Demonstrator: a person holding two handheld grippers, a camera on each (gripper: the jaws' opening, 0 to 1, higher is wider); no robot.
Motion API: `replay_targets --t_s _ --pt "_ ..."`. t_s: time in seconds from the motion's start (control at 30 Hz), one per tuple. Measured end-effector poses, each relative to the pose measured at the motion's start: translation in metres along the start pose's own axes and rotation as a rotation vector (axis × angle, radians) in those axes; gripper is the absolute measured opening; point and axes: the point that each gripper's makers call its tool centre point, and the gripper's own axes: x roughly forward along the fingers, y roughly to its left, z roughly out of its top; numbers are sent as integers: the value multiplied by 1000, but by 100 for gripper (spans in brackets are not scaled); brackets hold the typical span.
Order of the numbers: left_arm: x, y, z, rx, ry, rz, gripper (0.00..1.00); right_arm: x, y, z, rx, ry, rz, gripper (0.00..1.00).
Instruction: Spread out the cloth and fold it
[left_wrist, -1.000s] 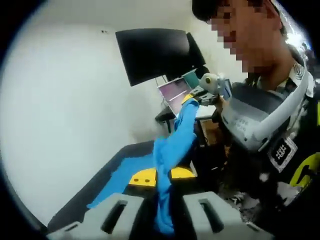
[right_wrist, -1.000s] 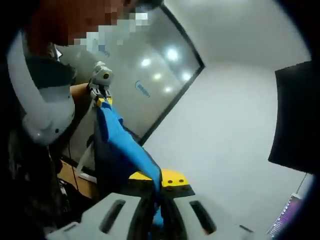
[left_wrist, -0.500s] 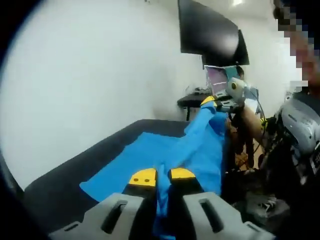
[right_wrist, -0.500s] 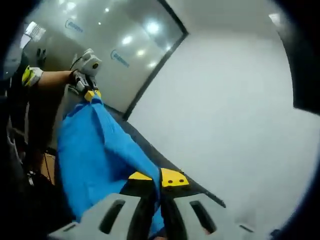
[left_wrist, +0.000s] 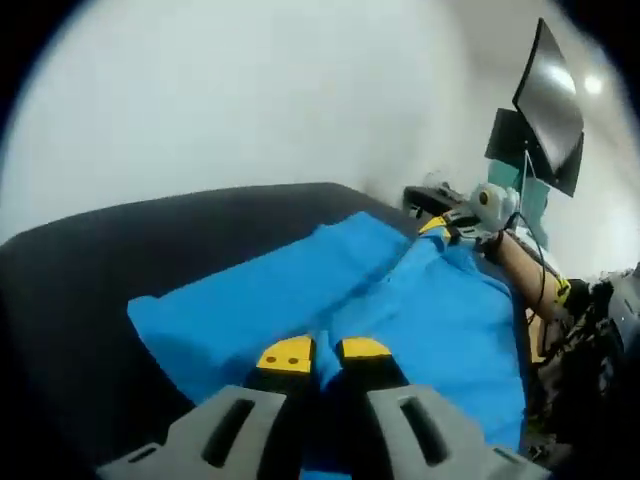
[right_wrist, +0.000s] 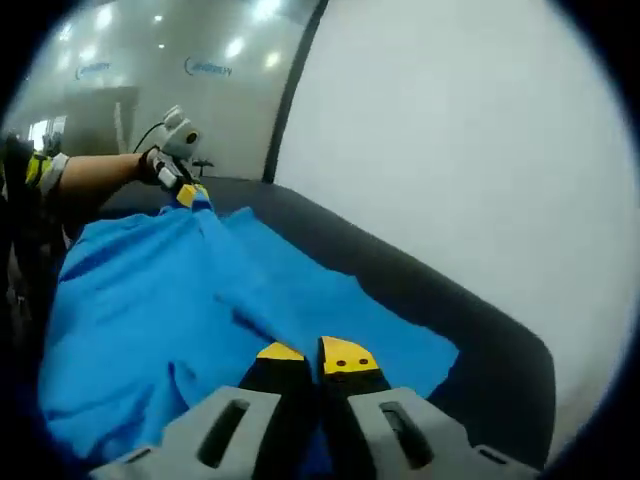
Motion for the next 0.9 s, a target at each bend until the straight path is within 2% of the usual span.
replay_targets --t_s 0.07,0.13,0.17,0.2,0.27,0.33,0.37,0.4,0.43,0.47,0.5,0.53,0.57,0.6,0.67,0.73,0.77,0.8,0.83,0.9 --pt "6 10 2 -31 -42 11 6 10 -11 2 66 -25 9 0" --pt "10 26 14 -37 -134 62 6 21 -25 4 145 -66 -27 0" --pt "12 30 14 -54 -150 73 6 26 -29 3 181 -79 -26 0" --pt "17 35 12 -71 -142 81 6 30 -35 -2 226 -84 -40 1" --pt "26 55 3 -109 -106 163 10 39 -48 -16 332 -72 -76 4" --pt "35 74 2 -110 -117 229 14 45 -61 -35 442 -51 -125 11" --pt "36 73 8 -114 -171 232 14 48 -65 -43 450 -41 -155 12" --pt "35 79 11 -137 -195 267 13 47 -71 -31 399 -137 -165 9" --pt "34 81 11 -141 -200 281 14 44 -70 -35 427 -97 -179 11" --pt "33 83 12 -138 -226 288 14 41 -68 -36 395 -52 -170 12" --pt "33 84 12 -142 -226 272 14 39 -69 -29 379 -117 -161 12" --pt "32 82 13 -192 -241 254 14 38 -73 -28 475 -146 -163 14" --pt "31 85 15 -252 -252 249 16 36 -78 -32 580 -146 -175 19" --pt "31 84 16 -264 -267 234 17 34 -87 -37 597 -149 -208 23" --pt "29 82 16 -234 -269 205 18 34 -88 -37 577 -154 -204 22" --pt "25 83 17 -281 -287 184 18 34 -81 -35 515 -149 -193 23" --pt "23 86 19 -326 -301 171 18 32 -79 -33 525 -160 -182 24" --pt "20 88 23 -368 -327 158 18 33 -80 -26 567 -204 -161 25" --pt "16 92 26 -389 -351 153 18 30 -79 -19 599 -244 -144 28" --pt "13 96 26 -395 -353 155 18 26 -84 -12 662 -300 -132 36"
